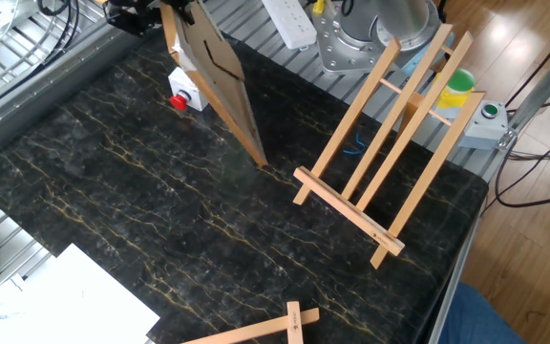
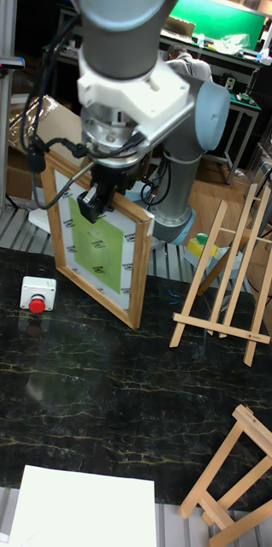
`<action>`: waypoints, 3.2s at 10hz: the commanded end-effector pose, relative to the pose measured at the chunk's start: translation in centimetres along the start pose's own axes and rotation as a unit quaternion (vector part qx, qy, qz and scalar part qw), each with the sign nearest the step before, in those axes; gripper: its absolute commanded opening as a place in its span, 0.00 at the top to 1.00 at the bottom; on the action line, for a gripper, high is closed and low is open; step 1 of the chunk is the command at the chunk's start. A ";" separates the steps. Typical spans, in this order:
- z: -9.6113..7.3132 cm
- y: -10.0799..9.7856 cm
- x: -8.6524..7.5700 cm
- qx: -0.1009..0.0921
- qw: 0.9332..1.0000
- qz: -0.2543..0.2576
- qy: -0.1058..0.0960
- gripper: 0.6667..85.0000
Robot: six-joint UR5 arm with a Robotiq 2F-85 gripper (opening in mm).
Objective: Put the photo frame on the bracket
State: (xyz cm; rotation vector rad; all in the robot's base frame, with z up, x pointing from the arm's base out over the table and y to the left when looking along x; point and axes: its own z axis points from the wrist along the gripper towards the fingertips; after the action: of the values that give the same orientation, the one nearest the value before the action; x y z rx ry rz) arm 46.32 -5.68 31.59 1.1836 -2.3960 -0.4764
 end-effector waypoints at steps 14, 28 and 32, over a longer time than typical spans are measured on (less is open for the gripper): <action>-1.0 -0.8 -3.9 0.082 0.995 0.059 -0.016 0.99; -0.7 -3.1 -5.1 0.138 0.988 0.066 0.022 0.99; 0.2 -1.4 -6.1 0.111 0.989 0.101 0.019 0.99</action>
State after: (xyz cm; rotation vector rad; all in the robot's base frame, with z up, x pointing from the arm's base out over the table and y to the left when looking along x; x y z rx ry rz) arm 50.81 -2.51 29.51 1.0459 -2.5492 -0.1075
